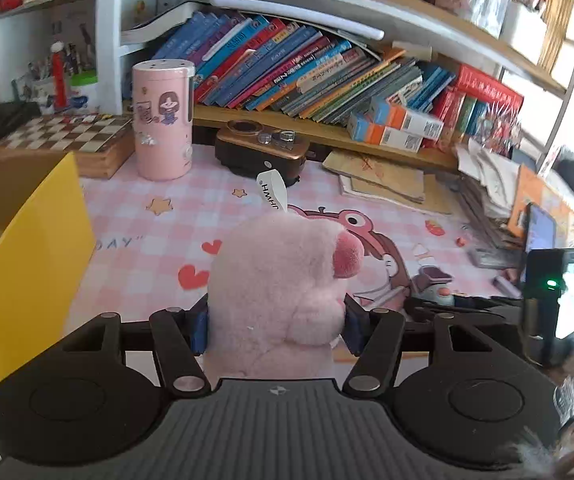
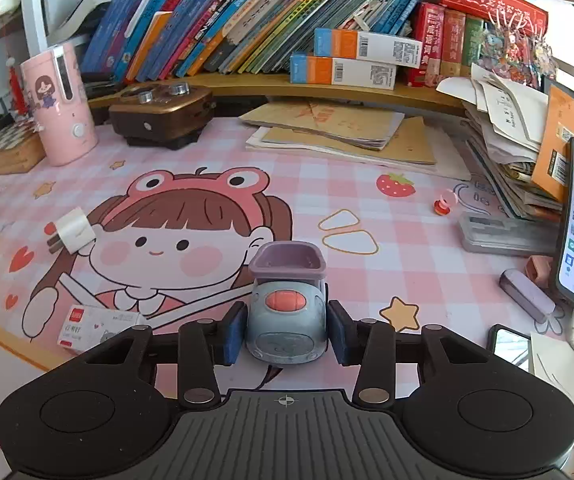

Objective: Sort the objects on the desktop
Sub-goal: 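Grasp the grey-blue toy car with the right gripper while the left gripper grasps the pink plush pig, then carry the toy car and plush pig over the yellow box with both grippers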

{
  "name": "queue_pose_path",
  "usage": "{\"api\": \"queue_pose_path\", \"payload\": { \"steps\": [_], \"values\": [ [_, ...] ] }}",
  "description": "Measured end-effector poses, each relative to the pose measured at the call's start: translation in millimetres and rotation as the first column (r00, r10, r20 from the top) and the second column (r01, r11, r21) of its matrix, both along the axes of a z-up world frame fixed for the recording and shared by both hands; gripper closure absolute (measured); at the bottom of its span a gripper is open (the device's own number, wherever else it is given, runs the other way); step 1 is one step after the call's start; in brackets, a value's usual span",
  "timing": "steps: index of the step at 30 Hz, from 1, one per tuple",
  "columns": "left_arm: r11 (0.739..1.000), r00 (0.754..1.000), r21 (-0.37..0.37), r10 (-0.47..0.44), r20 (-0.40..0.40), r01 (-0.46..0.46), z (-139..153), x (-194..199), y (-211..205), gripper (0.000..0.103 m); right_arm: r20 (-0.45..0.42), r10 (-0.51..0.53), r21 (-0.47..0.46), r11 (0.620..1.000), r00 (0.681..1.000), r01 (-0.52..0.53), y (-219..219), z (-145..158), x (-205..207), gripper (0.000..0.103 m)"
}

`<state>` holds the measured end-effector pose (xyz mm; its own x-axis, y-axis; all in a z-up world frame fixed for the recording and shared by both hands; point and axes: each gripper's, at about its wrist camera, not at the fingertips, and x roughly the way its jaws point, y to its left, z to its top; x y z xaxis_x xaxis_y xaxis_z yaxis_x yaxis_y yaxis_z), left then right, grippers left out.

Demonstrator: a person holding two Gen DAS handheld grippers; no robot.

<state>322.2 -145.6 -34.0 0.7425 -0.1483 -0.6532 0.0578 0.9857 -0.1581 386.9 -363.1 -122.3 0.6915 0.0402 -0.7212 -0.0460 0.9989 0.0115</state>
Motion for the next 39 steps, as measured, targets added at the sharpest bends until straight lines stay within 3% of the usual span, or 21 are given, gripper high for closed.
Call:
{"api": "queue_pose_path", "payload": {
  "steps": [5, 8, 13, 20, 26, 29, 39],
  "values": [
    [0.997, 1.0, -0.076, 0.008, -0.014, -0.009, 7, -25, 2, 0.045, 0.018, 0.048, 0.037, 0.998, 0.999, -0.049, -1, 22, -19, 0.061],
    [0.995, 1.0, -0.097, 0.0, -0.007, -0.001, 12, -39, 3, 0.045, 0.006, 0.118, 0.099, 0.988, 0.993, -0.118, 0, 41, -38, 0.061],
    [0.993, 1.0, -0.116, 0.012, -0.017, -0.014, 12, -59, 9, 0.045, 0.027, 0.176, 0.105, 0.978, 0.984, -0.178, 8, 58, -65, 0.061],
    [0.991, 1.0, -0.133, 0.024, -0.017, -0.026, 12, -89, 16, 0.045, 0.051, 0.198, 0.001, 0.98, 0.979, -0.199, 7, 43, -113, 0.061],
    [0.988, 0.999, -0.15, 0.017, -0.034, -0.022, 7, -101, 16, 0.045, -0.079, 0.189, 0.008, 0.982, 0.979, -0.189, 1, 25, -142, 0.06],
    [0.988, 0.999, -0.152, 0.006, -0.044, -0.013, 4, -104, 15, 0.045, -0.119, 0.174, 0.006, 0.985, 0.978, -0.174, 1, 17, -148, 0.06],
    [0.988, 0.999, -0.155, 0.013, -0.051, -0.02, 5, -117, 17, 0.045, -0.1, 0.19, -0.047, 0.98, 0.977, -0.195, 10, 13, -143, 0.061]
  ]
}}
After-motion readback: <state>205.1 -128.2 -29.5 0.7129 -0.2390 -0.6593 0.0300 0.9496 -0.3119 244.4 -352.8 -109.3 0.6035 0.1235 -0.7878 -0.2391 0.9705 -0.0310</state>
